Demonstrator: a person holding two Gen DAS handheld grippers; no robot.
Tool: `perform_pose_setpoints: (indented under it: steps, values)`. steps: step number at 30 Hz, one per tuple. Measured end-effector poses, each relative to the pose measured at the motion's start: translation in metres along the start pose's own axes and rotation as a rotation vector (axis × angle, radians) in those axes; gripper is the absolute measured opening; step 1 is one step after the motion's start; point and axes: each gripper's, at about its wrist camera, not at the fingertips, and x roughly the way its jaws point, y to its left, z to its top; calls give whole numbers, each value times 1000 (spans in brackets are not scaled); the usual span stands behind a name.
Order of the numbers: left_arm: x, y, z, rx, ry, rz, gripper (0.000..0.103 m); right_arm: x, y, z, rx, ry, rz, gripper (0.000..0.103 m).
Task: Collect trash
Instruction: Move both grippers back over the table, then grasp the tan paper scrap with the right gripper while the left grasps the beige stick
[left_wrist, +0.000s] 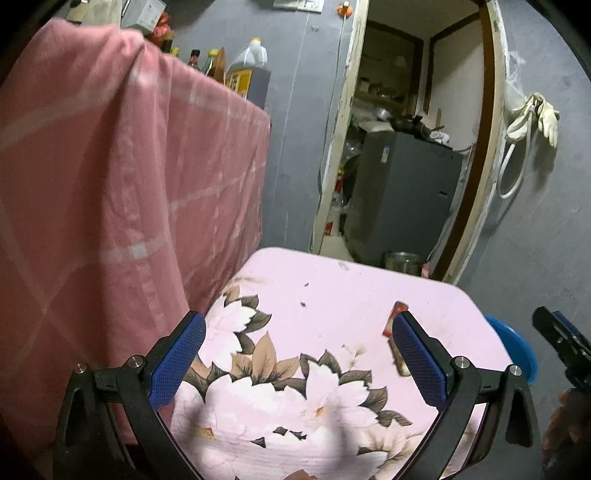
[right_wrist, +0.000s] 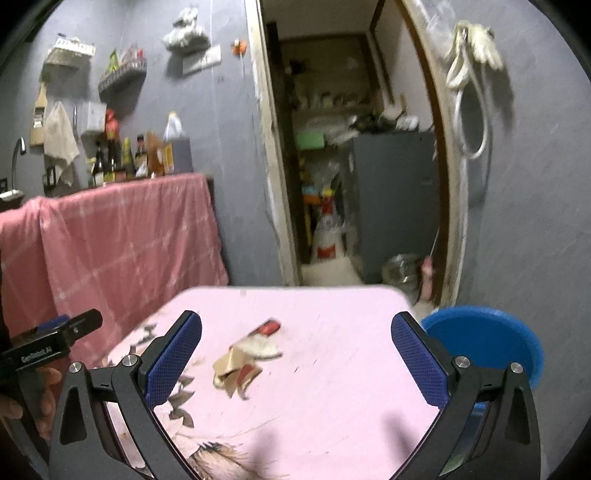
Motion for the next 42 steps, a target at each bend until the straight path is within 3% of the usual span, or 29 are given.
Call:
perform_pose_setpoints:
  steps: [9,13,24,32,42]
  values:
    - [29,3,-9,39,85,38,99,48,7,-19,-8,197,40,102]
    - [42,6,-13,43,133,59,99,61,14,-27,-44,262,57,87]
    - [60,13,-17,10,231,68,99,96,27,-42,-79,421,108,76]
    - [63,5,-18,11,253,29,99,109,19,-44,-46,473,113,51]
    - [66,-12,-18,42,265,-17,98,112,5,-41,-9,472,141,19]
